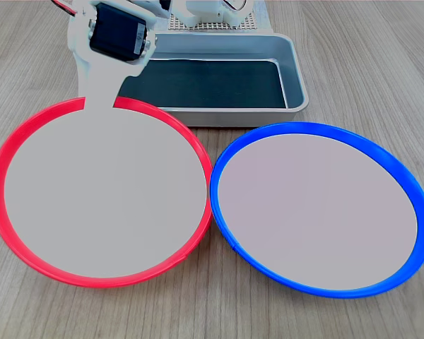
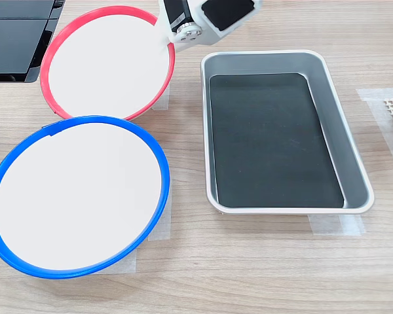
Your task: Lift the stacked dish and set it down on the table.
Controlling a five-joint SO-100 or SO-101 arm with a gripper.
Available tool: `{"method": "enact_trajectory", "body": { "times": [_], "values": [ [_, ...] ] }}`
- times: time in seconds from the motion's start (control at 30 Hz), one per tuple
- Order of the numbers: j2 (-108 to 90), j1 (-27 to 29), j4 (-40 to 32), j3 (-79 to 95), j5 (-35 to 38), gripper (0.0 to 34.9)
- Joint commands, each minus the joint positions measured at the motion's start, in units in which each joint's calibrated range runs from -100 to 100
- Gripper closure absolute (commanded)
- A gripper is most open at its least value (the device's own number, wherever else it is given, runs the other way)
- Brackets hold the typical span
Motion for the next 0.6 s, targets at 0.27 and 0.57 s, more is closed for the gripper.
{"method": "enact_trajectory", "body": {
  "times": [0.27, 0.57],
  "values": [
    [-1.7, 3.9, 3.0, -2.6, 3.9, 33.4],
    [-3.3, 5.2, 4.1, -1.2, 4.9, 27.7]
  ]
}}
